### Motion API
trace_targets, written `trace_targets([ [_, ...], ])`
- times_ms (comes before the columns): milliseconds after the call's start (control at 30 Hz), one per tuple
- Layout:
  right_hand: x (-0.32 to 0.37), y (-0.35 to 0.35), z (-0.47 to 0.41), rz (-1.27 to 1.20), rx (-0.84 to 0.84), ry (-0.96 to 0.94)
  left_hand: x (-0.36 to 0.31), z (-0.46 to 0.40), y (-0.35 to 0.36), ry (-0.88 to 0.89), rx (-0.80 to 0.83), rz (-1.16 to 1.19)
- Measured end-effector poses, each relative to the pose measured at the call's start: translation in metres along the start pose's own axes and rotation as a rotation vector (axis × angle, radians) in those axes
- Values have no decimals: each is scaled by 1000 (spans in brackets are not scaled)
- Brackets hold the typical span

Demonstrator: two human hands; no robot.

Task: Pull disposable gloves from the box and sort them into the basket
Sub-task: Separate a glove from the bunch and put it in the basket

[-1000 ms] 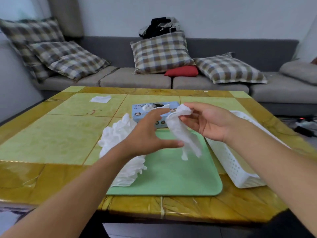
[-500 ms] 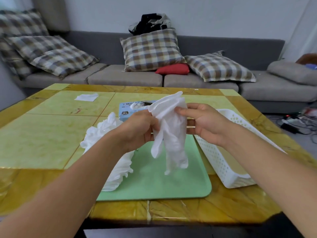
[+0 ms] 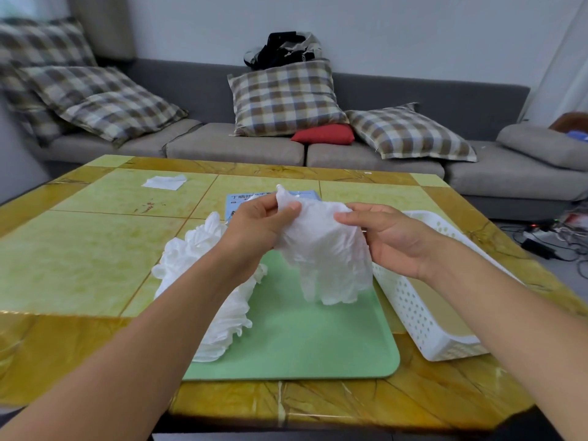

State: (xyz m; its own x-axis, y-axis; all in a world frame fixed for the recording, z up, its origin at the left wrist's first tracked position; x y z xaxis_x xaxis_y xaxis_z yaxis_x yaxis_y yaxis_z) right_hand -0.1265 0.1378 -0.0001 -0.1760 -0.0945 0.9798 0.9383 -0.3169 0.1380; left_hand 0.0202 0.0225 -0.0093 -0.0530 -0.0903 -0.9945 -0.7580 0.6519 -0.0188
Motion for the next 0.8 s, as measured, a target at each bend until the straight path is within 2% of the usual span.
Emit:
trace_targets([
  [133,1,13,1,-135,72,1,-13,7,10,57,104,25],
  [267,8,19,6,-175,165,-3,-19,8,8,38,83,48],
  [400,-11,4,-2,-59,11,126,-2,6,5,-117,91,-102],
  [467,-28,-1,-6,-41,-30,233,17,4,3,-253,91,-259],
  [533,-39,-3,-11,-38,-57,292,31,3,3,-321,88,-312],
  [600,-34,-5,-18,-39,-104,232,26,-4,5,-221,37,-289],
  [700,11,-13,-18,-39,-152,-201,-23,-9,7,192,-72,-168],
  [767,42,-14,-2,50,-138,-492,-60,-3,11,452,-57,-244],
  [800,48,-14,6,119,-125,-575,-66,-1,12,510,-37,-308],
])
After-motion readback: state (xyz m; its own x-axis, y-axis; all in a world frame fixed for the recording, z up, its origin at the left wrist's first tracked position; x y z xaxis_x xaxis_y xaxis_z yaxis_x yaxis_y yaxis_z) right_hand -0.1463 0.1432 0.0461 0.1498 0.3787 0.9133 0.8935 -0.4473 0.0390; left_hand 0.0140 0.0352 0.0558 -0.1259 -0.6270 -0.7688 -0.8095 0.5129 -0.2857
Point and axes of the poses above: each hand's wrist, its own z-axis away from the middle knuckle, its own y-axis out of the palm, x = y × z, the point moved 6 cm from there along -z, towards the middle knuckle, and after that the axes turned 3 degrees about -z, right-handed, at the moved point
